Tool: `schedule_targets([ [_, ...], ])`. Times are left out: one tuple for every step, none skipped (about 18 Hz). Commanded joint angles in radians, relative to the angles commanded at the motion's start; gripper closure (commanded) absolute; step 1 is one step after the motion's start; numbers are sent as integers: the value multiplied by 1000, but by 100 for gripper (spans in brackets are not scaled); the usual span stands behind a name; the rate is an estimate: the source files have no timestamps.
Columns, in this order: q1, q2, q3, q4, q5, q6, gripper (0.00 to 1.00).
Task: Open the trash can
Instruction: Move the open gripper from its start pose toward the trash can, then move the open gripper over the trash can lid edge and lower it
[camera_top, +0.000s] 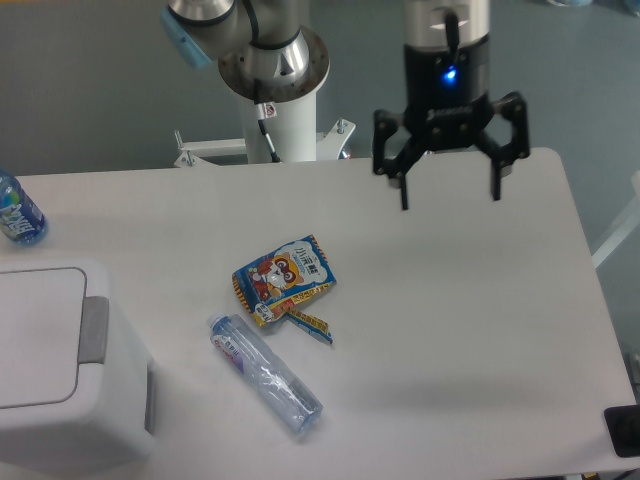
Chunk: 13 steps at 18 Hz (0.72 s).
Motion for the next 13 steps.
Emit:
schedule_targets([
  [-23,-5,0,0,-11,-14,0],
  [-39,-6,-5,0,-12,-32,0],
  [-43,-8,-11,2,-12,-66,0],
  [-48,-14,-11,5,-12,-121,0],
  [-60,-20,-11,6,-14,-196,0],
  [-78,-29,-8,9,-20,-269,0],
  [-101,-43,-5,34,-26,-323,0],
  [-115,-49,-11,60,-26,-354,0],
  [-131,-60,-14,78,-28,-370,0],
  [-149,-66,-12,84,-32,-382,0],
  [-160,-72,-14,84,-44,-397,0],
  [-171,-78,-14,84,-60,-413,0],
  [-178,-83,-14,89,-71,-423,0],
])
